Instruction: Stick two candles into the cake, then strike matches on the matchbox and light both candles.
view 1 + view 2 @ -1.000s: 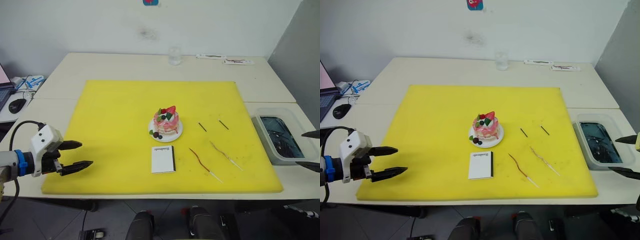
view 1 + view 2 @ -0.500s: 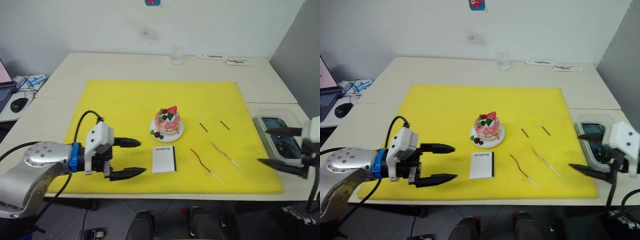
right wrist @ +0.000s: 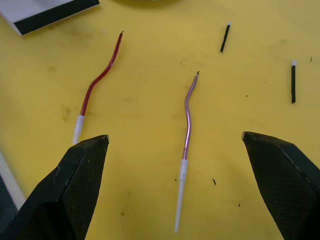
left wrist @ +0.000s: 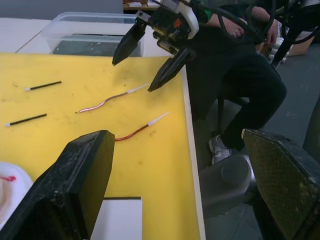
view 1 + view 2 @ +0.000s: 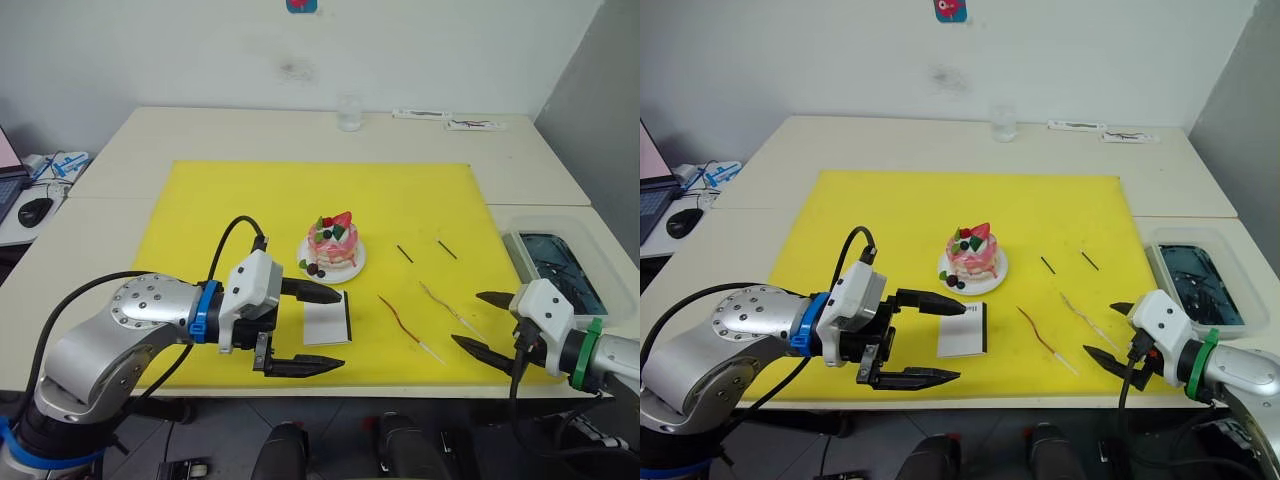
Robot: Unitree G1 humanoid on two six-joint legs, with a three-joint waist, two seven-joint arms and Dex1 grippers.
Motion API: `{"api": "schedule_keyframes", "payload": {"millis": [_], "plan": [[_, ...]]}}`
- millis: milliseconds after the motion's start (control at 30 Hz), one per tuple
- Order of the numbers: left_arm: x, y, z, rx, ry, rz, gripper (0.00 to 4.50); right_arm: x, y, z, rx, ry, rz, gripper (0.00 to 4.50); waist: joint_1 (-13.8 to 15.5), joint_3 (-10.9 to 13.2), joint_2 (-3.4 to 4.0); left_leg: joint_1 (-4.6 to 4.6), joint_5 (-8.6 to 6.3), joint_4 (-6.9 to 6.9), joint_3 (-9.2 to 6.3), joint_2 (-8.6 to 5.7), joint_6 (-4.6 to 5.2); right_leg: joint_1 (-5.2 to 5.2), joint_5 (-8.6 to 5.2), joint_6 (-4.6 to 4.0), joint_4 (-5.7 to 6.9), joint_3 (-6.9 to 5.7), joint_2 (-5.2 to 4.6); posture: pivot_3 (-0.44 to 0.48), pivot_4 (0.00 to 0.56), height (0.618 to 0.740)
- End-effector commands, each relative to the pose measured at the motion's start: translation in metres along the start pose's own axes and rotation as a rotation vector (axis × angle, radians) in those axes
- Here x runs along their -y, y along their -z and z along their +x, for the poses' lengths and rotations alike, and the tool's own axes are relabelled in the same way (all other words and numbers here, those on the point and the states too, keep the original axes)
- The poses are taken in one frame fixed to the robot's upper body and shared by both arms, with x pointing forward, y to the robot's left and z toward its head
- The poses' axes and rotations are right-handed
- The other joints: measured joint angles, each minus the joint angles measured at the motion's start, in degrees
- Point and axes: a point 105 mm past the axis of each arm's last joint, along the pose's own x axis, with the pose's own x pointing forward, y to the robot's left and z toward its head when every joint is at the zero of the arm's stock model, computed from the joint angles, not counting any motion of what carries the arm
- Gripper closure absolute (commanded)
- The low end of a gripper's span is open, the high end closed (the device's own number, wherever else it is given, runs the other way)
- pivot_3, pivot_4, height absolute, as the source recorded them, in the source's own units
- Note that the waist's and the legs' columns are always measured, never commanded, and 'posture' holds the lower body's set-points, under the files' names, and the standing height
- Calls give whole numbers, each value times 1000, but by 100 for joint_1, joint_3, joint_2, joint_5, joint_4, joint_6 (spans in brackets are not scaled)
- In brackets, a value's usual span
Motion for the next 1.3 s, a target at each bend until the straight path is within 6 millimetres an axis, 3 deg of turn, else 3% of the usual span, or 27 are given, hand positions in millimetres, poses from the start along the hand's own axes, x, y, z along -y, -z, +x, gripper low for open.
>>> {"api": "schedule_keyframes", "payload": {"millis": [33, 267, 500, 600, 967, 1167, 1300], "plan": [[1, -4, 1, 7, 5, 36, 0, 6, 4, -5, -12, 22, -13, 35, 3, 0, 0, 0, 0, 0, -1, 0, 0, 0, -1, -1, 0, 0, 0, 0, 150, 740], [-1, -5, 2, 6, -14, 40, 0, 10, 27, -9, -92, 23, 33, 35, 2, 0, 0, -3, 0, 0, -2, -1, 0, 0, -2, -2, -3, 0, 0, 0, 150, 740], [-1, -6, 3, 11, -23, 36, 0, 12, 31, -6, -106, 29, 95, 35, 2, 0, 0, -1, 0, 3, -4, 0, 1, 0, -2, -2, -1, 0, 0, 0, 150, 740], [-2, -6, 4, 10, -26, 36, 0, 14, 32, -6, -134, 29, 94, 568, 3, 0, 0, -2, 0, 2, -4, -1, 1, 1, -2, -2, -1, 0, 0, 0, 150, 740], [-3, -5, 4, 14, -44, 25, 0, 11, 28, -5, -185, -6, 56, 4482, 5, 0, -1, -4, 0, 1, -5, -2, 1, 0, -2, -1, -3, -1, 0, 0, 150, 740], [-11, 2, -2, 18, -123, -40, 0, 12, 18, -9, -157, -19, 51, 4482, 5, 0, -1, -4, 0, 0, -6, -1, 1, 0, -2, -1, -4, -1, 0, 0, 150, 740], [-20, 11, -11, 54, -215, -189, 0, 16, -2, -18, -78, -37, 83, 4482, 2, 1, -2, -6, 0, 0, -7, -1, 1, -1, -2, -1, -3, -2, 0, 0, 150, 740]]}}
